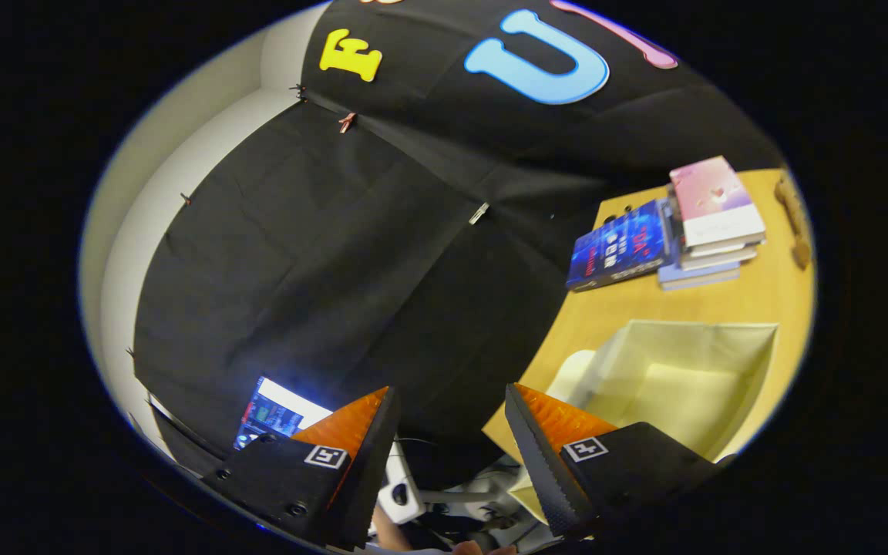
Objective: Open the storage box then place both shoes into the box .Put the left shoe in first, then the right shoe, with the right side of both shoes facing outward in a uniform manner.
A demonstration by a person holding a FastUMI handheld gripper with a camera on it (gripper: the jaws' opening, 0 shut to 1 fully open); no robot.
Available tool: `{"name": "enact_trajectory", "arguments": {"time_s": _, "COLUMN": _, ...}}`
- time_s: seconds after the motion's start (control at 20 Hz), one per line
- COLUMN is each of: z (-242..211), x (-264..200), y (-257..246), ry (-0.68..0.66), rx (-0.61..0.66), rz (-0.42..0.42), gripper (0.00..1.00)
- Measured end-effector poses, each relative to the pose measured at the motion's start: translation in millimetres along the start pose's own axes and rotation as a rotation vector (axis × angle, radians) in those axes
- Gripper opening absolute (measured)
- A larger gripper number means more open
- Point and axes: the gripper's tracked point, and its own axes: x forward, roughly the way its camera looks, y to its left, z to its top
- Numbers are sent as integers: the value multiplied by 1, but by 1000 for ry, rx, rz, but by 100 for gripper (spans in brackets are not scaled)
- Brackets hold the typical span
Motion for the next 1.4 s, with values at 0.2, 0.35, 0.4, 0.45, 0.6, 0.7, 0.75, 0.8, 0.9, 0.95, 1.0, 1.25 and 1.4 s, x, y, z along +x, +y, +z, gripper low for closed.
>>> {"name": "enact_trajectory", "arguments": {"time_s": 0.2, "z": 2, "x": -73, "y": -57, "ry": -75, "rx": -159, "rz": -234, "gripper": 92}}
{"name": "enact_trajectory", "arguments": {"time_s": 0.35, "z": -12, "x": -133, "y": -107, "ry": -100, "rx": -200, "rz": -442, "gripper": 92}}
{"name": "enact_trajectory", "arguments": {"time_s": 0.4, "z": -18, "x": -154, "y": -124, "ry": -106, "rx": -204, "rz": -511, "gripper": 92}}
{"name": "enact_trajectory", "arguments": {"time_s": 0.45, "z": -28, "x": -176, "y": -142, "ry": -106, "rx": -212, "rz": -583, "gripper": 92}}
{"name": "enact_trajectory", "arguments": {"time_s": 0.6, "z": -57, "x": -242, "y": -203, "ry": -77, "rx": -267, "rz": -804, "gripper": 92}}
{"name": "enact_trajectory", "arguments": {"time_s": 0.7, "z": -82, "x": -277, "y": -240, "ry": -38, "rx": -286, "rz": -916, "gripper": 92}}
{"name": "enact_trajectory", "arguments": {"time_s": 0.75, "z": -96, "x": -292, "y": -254, "ry": -19, "rx": -273, "rz": -951, "gripper": 92}}
{"name": "enact_trajectory", "arguments": {"time_s": 0.8, "z": -106, "x": -301, "y": -266, "ry": -5, "rx": -260, "rz": -973, "gripper": 91}}
{"name": "enact_trajectory", "arguments": {"time_s": 0.9, "z": -124, "x": -319, "y": -293, "ry": 33, "rx": -247, "rz": -1022, "gripper": 89}}
{"name": "enact_trajectory", "arguments": {"time_s": 0.95, "z": -134, "x": -324, "y": -305, "ry": 56, "rx": -244, "rz": -1035, "gripper": 88}}
{"name": "enact_trajectory", "arguments": {"time_s": 1.0, "z": -141, "x": -325, "y": -315, "ry": 74, "rx": -245, "rz": -1044, "gripper": 86}}
{"name": "enact_trajectory", "arguments": {"time_s": 1.25, "z": -159, "x": -322, "y": -362, "ry": 133, "rx": -233, "rz": -1075, "gripper": 75}}
{"name": "enact_trajectory", "arguments": {"time_s": 1.4, "z": -159, "x": -314, "y": -381, "ry": 141, "rx": -249, "rz": -1084, "gripper": 62}}
